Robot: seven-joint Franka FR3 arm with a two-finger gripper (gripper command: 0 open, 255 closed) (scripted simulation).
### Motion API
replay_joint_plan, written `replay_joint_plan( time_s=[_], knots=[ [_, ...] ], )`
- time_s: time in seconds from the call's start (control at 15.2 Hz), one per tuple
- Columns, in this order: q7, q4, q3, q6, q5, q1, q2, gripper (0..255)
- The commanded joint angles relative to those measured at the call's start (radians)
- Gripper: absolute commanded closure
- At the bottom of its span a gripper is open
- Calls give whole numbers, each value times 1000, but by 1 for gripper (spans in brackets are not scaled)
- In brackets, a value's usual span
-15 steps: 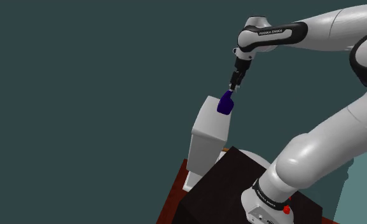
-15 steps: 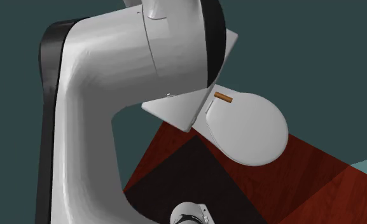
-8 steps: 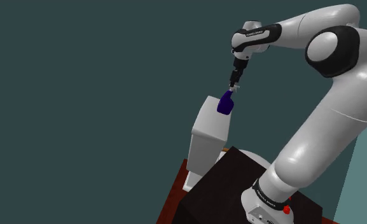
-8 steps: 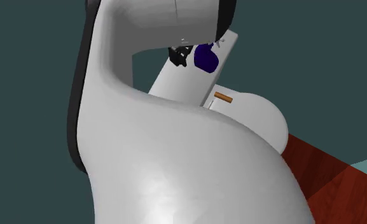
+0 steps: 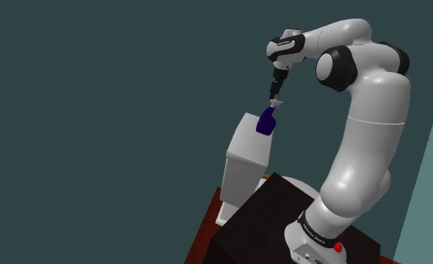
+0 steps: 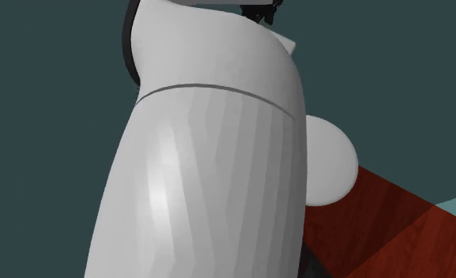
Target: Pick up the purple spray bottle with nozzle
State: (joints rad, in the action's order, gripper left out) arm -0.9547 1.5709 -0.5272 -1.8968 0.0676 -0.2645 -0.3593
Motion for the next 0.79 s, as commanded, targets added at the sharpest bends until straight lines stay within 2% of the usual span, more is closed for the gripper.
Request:
replay_joint_plan(
  time_s=[0.0, 0.53, 0.59, 0.73],
  knots=[
    [-17, -26, 4, -9, 17, -16, -36, 0],
    [-18, 36, 11, -89, 27, -16, -56, 0],
    [-16, 38, 11, -89, 26, -15, -55, 255],
    [-17, 38, 10, -88, 26, -15, -54, 255]
  ],
)
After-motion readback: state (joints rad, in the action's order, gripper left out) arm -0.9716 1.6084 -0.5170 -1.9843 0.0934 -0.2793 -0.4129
